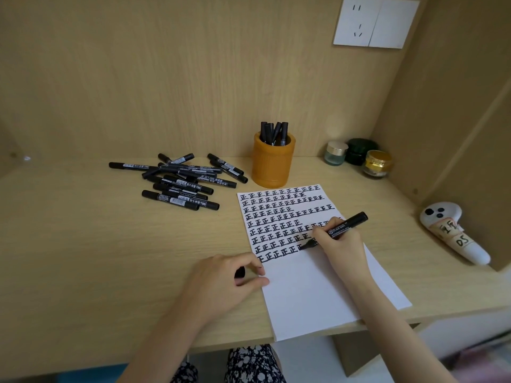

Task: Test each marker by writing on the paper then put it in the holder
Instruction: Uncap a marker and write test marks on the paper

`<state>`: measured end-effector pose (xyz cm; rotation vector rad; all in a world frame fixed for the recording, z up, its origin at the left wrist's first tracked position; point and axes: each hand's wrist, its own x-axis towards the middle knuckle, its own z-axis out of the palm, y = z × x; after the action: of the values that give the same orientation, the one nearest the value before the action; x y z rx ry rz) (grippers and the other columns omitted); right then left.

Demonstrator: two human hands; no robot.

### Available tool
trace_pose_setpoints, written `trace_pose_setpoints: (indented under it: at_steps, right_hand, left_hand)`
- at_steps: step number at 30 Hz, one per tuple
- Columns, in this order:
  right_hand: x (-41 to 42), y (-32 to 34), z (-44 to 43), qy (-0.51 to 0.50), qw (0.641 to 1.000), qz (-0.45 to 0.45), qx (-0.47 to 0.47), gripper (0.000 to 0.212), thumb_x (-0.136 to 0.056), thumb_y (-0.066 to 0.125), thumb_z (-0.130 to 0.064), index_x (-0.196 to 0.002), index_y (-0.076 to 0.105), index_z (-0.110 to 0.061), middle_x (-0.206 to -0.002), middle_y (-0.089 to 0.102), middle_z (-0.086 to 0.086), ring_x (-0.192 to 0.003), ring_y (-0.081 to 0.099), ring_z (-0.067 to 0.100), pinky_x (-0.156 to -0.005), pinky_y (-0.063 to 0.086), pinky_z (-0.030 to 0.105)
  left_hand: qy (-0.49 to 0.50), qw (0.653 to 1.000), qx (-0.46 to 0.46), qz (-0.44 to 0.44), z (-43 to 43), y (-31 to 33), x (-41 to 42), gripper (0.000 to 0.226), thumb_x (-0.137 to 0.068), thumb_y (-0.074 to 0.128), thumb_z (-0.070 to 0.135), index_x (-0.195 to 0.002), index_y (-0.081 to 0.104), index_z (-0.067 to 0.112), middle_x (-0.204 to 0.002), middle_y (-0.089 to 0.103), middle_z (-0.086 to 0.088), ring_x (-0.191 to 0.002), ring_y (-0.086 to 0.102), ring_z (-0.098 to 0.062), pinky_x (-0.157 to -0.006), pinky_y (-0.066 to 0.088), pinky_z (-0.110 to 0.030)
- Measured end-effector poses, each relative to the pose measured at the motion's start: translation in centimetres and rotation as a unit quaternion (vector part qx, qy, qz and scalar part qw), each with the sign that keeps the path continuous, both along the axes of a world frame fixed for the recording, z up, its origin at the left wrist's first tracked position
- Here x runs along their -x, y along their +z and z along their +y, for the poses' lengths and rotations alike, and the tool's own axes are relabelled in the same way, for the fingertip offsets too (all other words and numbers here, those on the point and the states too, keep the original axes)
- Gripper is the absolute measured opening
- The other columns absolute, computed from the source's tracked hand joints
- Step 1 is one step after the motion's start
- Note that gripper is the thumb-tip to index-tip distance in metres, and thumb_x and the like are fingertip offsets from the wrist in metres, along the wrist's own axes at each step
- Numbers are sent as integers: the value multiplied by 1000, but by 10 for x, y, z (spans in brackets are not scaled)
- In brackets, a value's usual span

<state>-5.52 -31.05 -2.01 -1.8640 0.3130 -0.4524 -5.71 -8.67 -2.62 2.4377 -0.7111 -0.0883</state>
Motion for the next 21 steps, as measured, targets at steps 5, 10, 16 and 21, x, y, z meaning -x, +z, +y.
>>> trace_pose_setpoints:
  at_steps: [5, 10, 16, 21]
  right_hand:
    - [0, -1, 1, 11, 1000, -2, 3, 27, -84, 63, -2, -70, 45, 12, -63, 41, 8, -56, 35, 11, -49, 30, 15]
    - [1, 1, 1, -13, 1000, -2, 9, 24, -83, 62, -2, -66, 44, 0, -56, 35, 2, -46, 28, 8, -42, 24, 17]
    - [1, 1, -1, -28, 1000, 5, 13, 23, -82, 62, -4, -67, 45, -3, -56, 34, 2, -46, 27, 8, -41, 23, 17]
    - [1, 0, -1, -29, 999, 4, 15, 23, -83, 63, -4, -67, 45, -5, -54, 35, 0, -44, 28, 8, -40, 24, 17]
  left_hand:
    - [5, 1000, 4, -4, 1, -1, 0, 21, -80, 57, 59, -92, 62, 42, -72, 54, 44, -47, 49, -7, -49, 30, -9]
    - [12, 1000, 2, -8, 0, -1, 0, 21, -80, 58, 59, -92, 62, 43, -72, 56, 40, -57, 58, -14, -54, 30, -8]
    - [9, 1000, -3, -11, 1, -3, 0, 22, -80, 56, 59, -94, 61, 42, -74, 54, 44, -54, 58, -15, -52, 30, -8]
    - [10, 1000, 2, -17, 0, -3, -1, 23, -80, 57, 59, -94, 62, 42, -73, 54, 45, -53, 57, -15, -52, 31, -10]
